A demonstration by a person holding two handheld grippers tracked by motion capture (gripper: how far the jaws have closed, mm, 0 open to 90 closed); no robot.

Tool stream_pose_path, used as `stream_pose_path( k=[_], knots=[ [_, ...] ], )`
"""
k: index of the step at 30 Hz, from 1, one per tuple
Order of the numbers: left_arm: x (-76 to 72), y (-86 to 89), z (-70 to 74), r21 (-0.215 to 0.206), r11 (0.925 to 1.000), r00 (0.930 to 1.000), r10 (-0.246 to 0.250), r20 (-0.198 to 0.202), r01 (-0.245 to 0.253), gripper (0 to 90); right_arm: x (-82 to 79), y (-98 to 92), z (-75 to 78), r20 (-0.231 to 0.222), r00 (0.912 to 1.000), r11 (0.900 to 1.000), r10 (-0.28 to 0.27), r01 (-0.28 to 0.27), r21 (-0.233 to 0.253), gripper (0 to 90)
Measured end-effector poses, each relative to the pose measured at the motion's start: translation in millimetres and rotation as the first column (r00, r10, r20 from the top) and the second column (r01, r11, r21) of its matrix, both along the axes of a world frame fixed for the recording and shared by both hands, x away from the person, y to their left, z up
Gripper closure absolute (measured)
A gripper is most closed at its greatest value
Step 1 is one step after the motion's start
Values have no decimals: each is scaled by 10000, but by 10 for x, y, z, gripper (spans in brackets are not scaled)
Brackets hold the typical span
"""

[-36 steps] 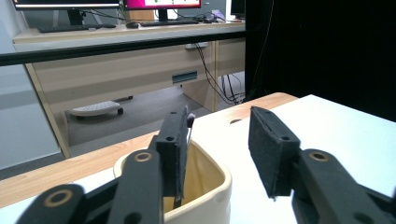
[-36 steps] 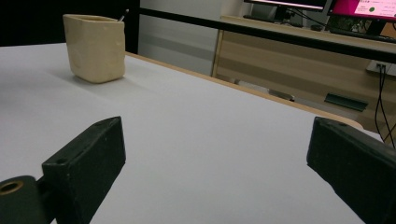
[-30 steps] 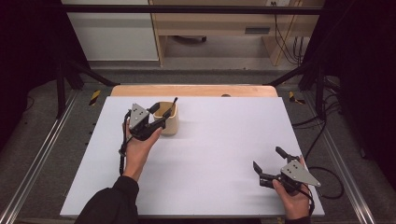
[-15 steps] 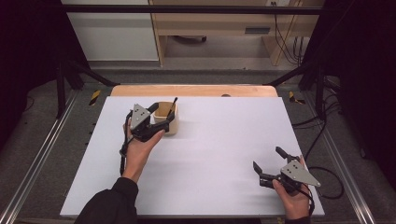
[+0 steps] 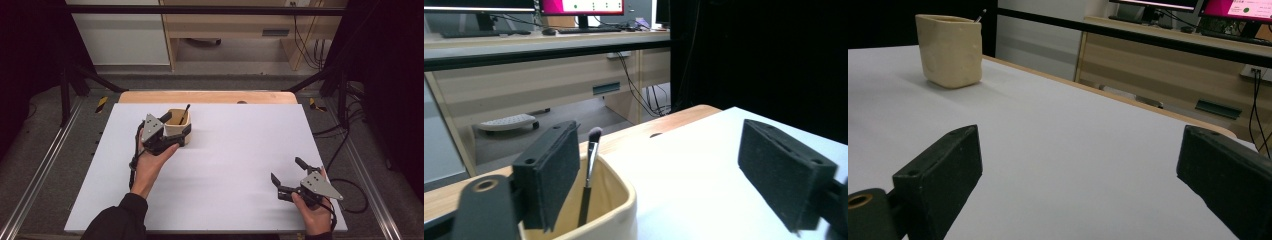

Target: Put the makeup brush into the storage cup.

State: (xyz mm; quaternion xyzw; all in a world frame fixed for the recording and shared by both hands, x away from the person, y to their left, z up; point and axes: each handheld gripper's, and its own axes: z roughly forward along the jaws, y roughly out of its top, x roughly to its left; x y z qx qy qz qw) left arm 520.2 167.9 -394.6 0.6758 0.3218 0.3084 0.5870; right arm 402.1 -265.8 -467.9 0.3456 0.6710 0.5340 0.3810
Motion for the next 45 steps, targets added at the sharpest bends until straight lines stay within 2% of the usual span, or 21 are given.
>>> stream_pose_path(
  k=[6,11,17,24,28,33,35,45],
  knots=[
    [-38,-56,-1,101,9998,9998,-181,-26,182,38,2,2,0,34,10000,10000,11,-11,-3,46],
    [-75,-91,-13,202,9989,9991,-433,-39,434,13,1,0,1,35,10000,10000,10,-10,-13,45],
    [-128,-146,-33,325,9968,9973,-730,-28,730,13,3,3,-1,31,10000,10000,13,-13,-10,45],
    [-206,-216,-69,554,9910,9926,-1214,-47,1215,13,-2,2,1,48,10000,10000,-18,18,3,45],
    [-237,-240,-90,487,9879,9891,-1471,-122,1475,14,-1,3,0,37,10000,10000,-19,19,-22,45],
    [-283,-272,-93,432,9850,9859,-1669,-103,1672,14,-2,1,0,26,10000,10000,-27,27,-2,45],
    [-297,-277,-98,570,9830,9847,-1742,-103,1745,14,-1,1,0,39,10000,10000,-22,22,-16,45],
    [-331,-262,-159,641,9814,9835,-1805,-110,1808,14,-1,1,0,45,10000,10000,-32,32,-24,45]
  ],
)
